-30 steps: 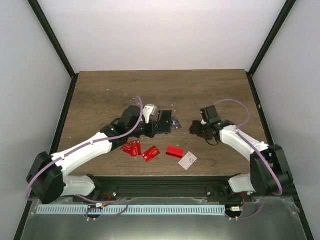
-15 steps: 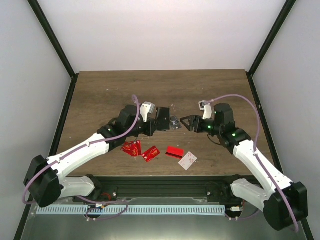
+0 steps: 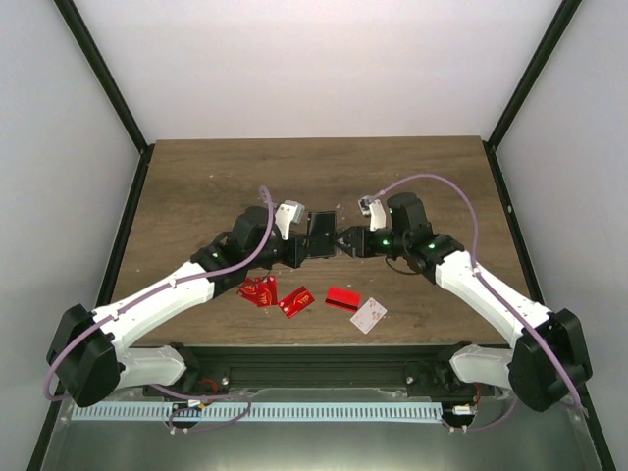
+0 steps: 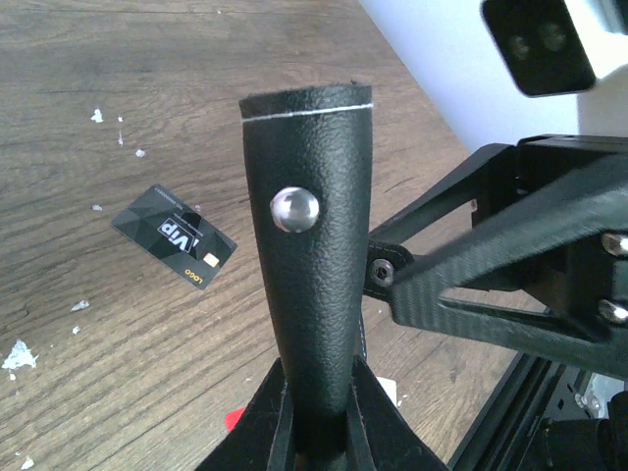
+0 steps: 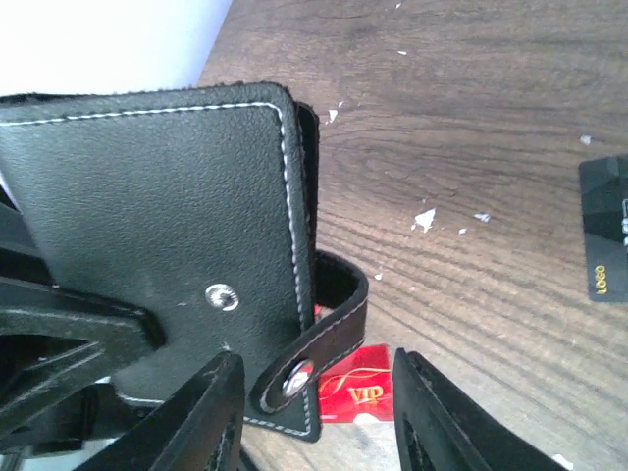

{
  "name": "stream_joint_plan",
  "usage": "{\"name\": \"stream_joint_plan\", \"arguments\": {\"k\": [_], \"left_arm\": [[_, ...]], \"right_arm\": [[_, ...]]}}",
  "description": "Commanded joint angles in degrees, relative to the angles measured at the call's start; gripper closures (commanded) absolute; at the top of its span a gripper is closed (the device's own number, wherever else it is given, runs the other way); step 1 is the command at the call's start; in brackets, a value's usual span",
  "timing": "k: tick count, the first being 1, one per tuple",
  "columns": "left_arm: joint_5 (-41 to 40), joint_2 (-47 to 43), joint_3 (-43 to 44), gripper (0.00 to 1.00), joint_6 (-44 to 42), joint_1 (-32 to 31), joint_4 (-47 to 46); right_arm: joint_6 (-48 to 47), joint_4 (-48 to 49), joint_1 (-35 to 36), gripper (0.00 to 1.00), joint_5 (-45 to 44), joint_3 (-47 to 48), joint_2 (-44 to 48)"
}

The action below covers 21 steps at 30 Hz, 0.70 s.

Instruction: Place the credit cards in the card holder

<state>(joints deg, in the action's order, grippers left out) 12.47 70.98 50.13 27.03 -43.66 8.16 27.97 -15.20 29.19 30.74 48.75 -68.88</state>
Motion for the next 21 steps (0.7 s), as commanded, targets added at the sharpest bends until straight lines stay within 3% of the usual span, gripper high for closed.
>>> {"name": "stream_joint_plan", "arguments": {"k": [1, 11, 21], "left_arm": [[0.98, 0.05, -0.55, 0.96, 0.3, -0.08, -2.54], [0.88, 1.16, -1.12, 0.96, -0.31, 0.03, -3.01], [3.35, 5.77, -6.49, 0.95, 1.56, 1.76, -8.57]], "right_arm": [[-0.37, -1.36, 0.78, 0.62, -2.47, 3.07, -1.98], [-0.26, -1.26, 0.86, 0.98, -4.08, 1.64, -3.62], [-0.23, 2.63, 0.81, 0.99, -0.02, -3.61, -5.45]]}}
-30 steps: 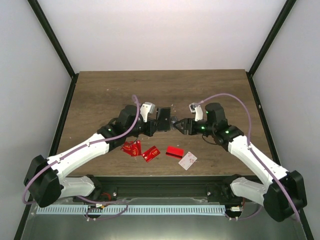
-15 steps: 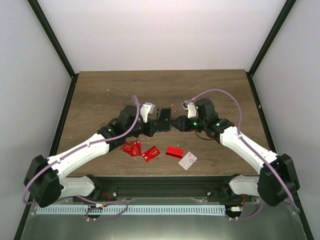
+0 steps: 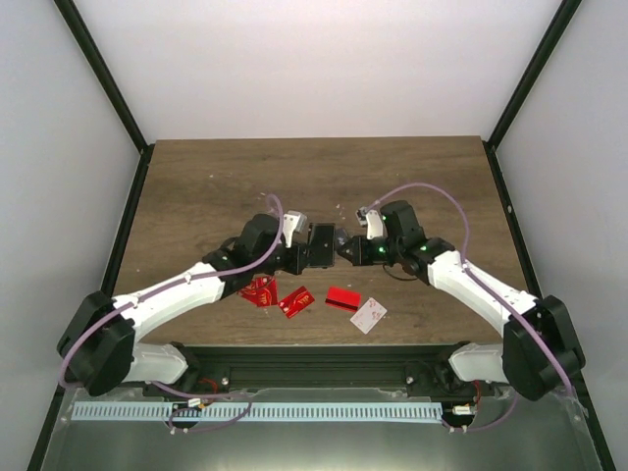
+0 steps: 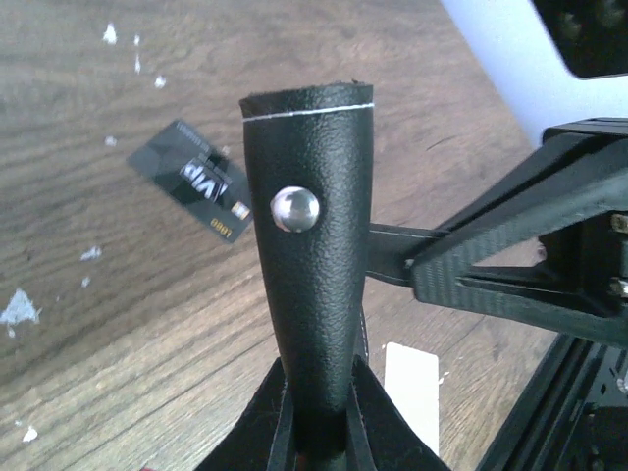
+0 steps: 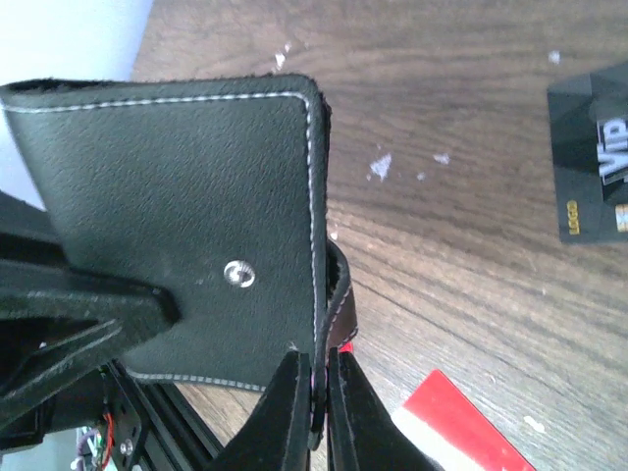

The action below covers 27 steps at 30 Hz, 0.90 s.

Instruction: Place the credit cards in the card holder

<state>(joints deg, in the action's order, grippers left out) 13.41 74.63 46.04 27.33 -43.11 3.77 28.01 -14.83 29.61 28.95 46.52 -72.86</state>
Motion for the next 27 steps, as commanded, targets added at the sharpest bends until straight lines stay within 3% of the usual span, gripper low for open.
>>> {"name": "stream_joint_plan", "arguments": {"k": [1, 11, 13, 17, 19, 27], "left_arm": [[3.03, 2.88, -2.89, 0.94, 1.42, 1.57, -5.07], [5.38, 10.45, -3.69, 0.83, -0.43, 4.52, -6.92], [2.58, 11.38, -3.15, 0.71, -1.99, 4.94, -4.61], [-10.99, 10.97, -0.49, 0.29, -4.67, 3.79, 5.07], [-16.54, 9.49, 0.24, 0.18, -6.01, 2.54, 8.77], [-14.88, 5.75, -0.6, 0.16, -6.76, -0.09, 8.94]], "right_arm": [[-0.06, 2.85, 0.45, 0.99, 2.18, -1.83, -1.99], [1.62, 11.46, 0.45, 0.99, 6.85, -5.04, -12.13], [2.05, 12.87, 0.45, 0.99, 7.8, -4.83, -14.18], [2.48, 14.13, 0.45, 0.99, 9.64, -3.96, -16.84], [2.49, 14.35, 0.44, 0.99, 10.14, -3.81, -17.14], [1.9, 13.56, 0.45, 0.99, 10.24, -3.12, -15.06]]}}
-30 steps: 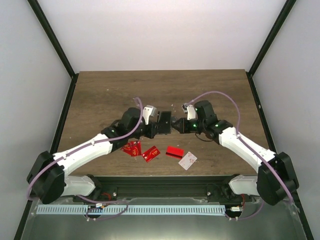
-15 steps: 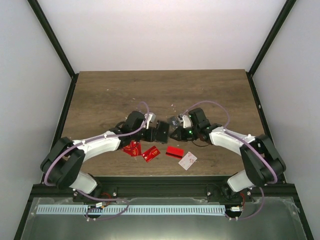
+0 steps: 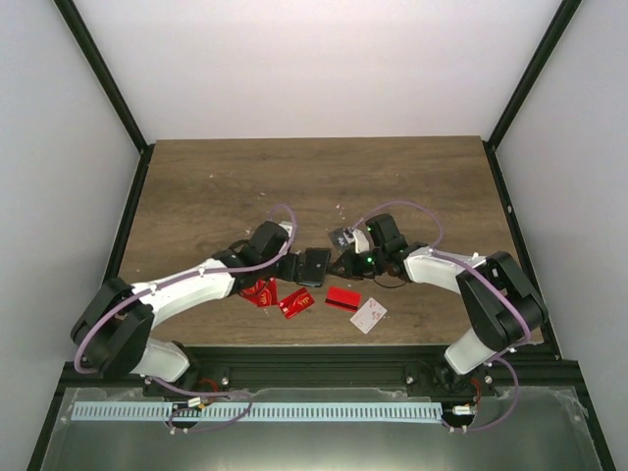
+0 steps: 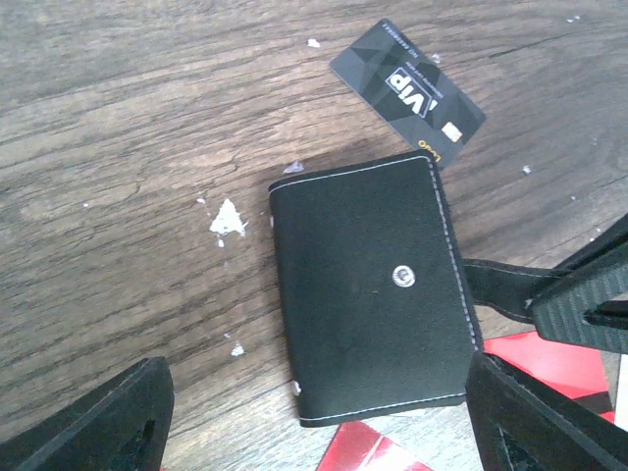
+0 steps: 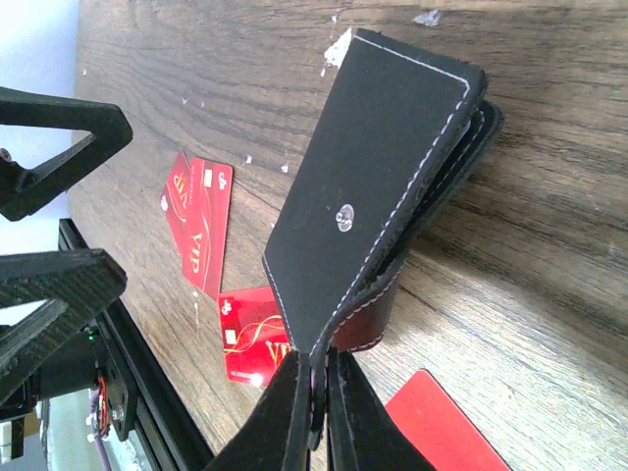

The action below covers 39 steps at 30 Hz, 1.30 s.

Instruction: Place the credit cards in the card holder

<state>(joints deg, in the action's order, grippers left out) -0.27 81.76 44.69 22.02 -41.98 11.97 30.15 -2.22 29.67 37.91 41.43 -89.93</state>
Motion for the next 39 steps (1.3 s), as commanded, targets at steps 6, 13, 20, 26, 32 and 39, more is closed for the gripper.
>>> {"name": "stream_joint_plan", "arguments": {"k": [6, 13, 20, 26, 32, 39], "left_arm": [[1.86, 2.48, 2.51, 0.16, -2.82, -2.92, -1.53], [2.0, 6.0, 4.45, 0.16, -3.24, -3.75, -1.93], [3.89, 8.21, 5.47, 0.16, -3.51, -3.9, -2.18], [2.23, 9.56, 6.07, 0.18, -3.6, -4.08, -1.9], [-1.49, 8.86, 6.1, 0.23, -3.12, -4.08, -1.27], [-4.48, 8.74, 7.1, 0.27, -1.58, -3.99, 0.74]], "right_arm": [[-1.39, 0.35, 0.39, 0.99, 2.26, 2.6, 2.02], [-2.29, 0.23, 0.39, 0.99, 3.7, 3.11, 3.11], [-3.25, 0.64, 0.37, 0.99, 5.21, 3.31, 3.6], [-3.6, 0.53, 0.39, 0.99, 4.82, 2.85, 3.97], [-3.65, 0.62, 0.39, 0.99, 4.54, 2.27, 4.04], [-4.02, 0.05, 0.39, 0.99, 3.33, 1.34, 4.23]]}}
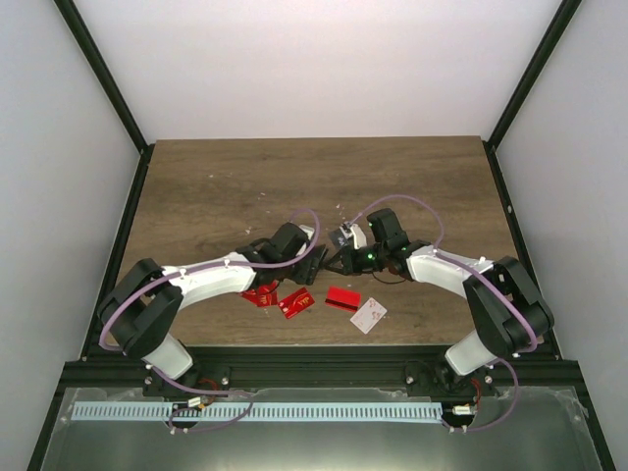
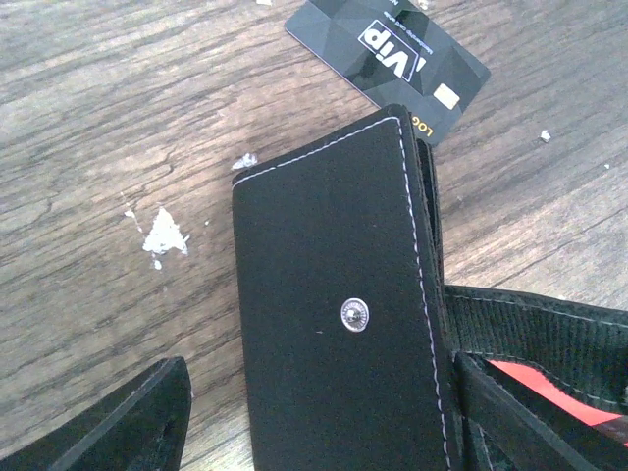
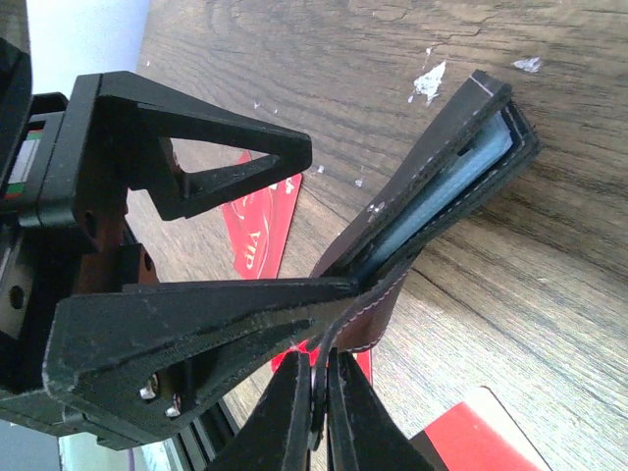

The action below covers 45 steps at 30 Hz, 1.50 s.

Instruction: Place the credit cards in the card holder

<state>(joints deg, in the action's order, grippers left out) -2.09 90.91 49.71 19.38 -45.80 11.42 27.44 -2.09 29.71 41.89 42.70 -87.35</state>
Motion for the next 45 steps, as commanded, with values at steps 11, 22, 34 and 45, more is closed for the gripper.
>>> {"name": "stream_joint_plan", "arguments": {"k": [11, 22, 34, 45], "left_arm": [[-6.45, -3.04, 1.99, 0.32, 3.78, 2.54, 3.75], [-5.1, -0.47, -0.02, 0.47, 5.66, 5.41, 0.82], [-2.93, 6.01, -4.23, 0.55, 8.69, 6.41, -3.03], [1.46, 6.54, -5.34, 0.69, 9.25, 6.41, -5.65]], "right_arm": [[-1.54, -1.13, 0.26, 0.99, -3.22, -1.57, 1.71], [-0.92, -2.35, -1.9, 0.99, -7.78, -2.54, 0.61], [-1.19, -4.87, -6.0, 0.99, -14.65, 0.79, -5.95], [-4.58, -9.72, -6.51, 0.78, -13.84, 5.5, -4.47]]}}
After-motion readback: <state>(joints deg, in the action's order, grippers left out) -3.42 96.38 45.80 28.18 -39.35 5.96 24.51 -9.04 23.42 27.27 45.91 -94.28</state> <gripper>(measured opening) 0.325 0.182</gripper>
